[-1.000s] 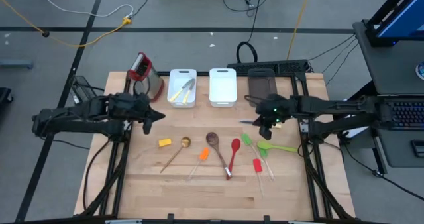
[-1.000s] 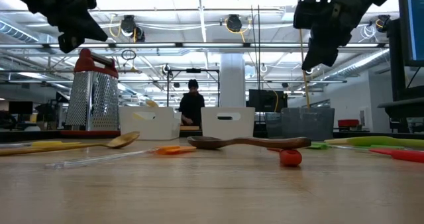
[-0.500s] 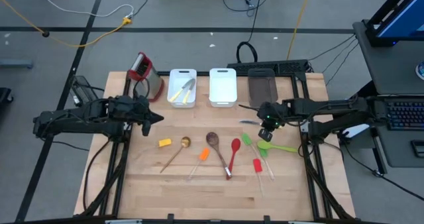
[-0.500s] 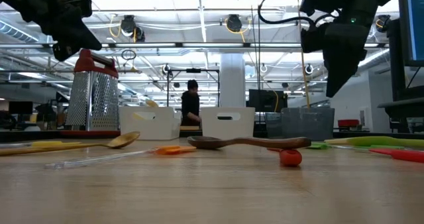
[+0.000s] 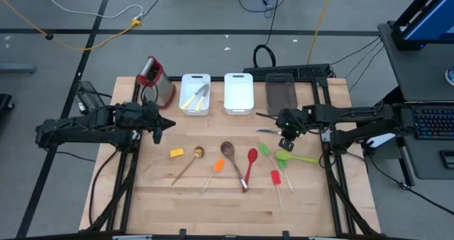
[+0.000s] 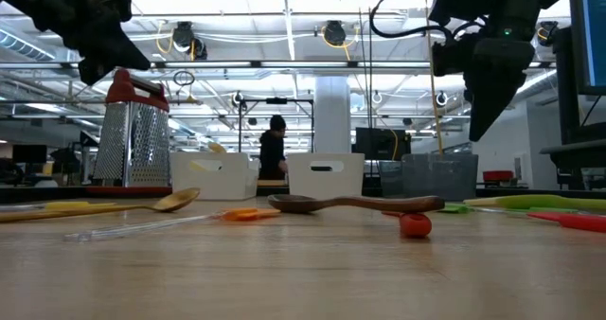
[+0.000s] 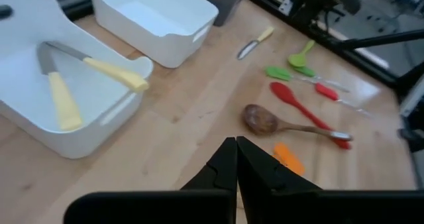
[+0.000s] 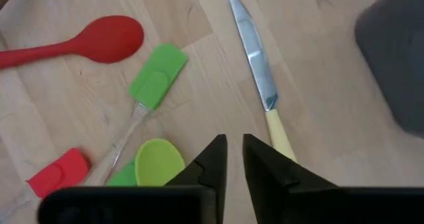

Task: Pick & Place Kitchen Items
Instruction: Put the yellow knife into the left white bin

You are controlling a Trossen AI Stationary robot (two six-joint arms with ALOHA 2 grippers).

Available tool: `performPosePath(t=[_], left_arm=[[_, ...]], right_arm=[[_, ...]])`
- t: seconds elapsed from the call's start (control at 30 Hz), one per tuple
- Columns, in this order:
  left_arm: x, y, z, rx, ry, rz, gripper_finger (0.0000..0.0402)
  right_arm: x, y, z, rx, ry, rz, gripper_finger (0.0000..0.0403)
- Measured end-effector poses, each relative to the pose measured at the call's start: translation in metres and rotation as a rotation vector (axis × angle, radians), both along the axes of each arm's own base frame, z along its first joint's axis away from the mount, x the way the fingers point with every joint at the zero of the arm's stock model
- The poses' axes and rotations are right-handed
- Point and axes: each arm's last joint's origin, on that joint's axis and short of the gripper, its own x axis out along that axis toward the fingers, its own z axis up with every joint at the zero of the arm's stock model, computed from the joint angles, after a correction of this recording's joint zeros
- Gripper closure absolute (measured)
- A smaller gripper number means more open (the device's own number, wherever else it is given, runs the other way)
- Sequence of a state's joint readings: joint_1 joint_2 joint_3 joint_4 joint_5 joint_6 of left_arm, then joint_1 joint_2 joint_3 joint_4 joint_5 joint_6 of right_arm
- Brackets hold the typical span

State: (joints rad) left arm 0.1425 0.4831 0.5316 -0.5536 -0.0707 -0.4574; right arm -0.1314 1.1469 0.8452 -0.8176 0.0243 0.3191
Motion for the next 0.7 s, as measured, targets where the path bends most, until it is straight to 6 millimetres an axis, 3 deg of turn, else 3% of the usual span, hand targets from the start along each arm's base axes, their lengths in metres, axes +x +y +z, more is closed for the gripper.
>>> performPosePath(t=[0.3,0.5,0.7], left_arm=[[-0.001,0.0001,-0.0018,0.041,0.031,-0.015,0.0381],[-0.0009,0.0,-0.0016,-0.048,0.008,0.033,0.038],[-0.0002,-0.0034,-0.0016,-0.005,0.019,-0.131,0.038]], right_arm=[[-0.0003,0.0001,0.0,-0.001,0.003,0.01,0.0281],[-0.0004,0.0001,-0.0001,-0.003,0.004,0.009,0.0249],[-0.0036,0.0005,-0.0075,-0.003,0.031,0.019,0.0241]])
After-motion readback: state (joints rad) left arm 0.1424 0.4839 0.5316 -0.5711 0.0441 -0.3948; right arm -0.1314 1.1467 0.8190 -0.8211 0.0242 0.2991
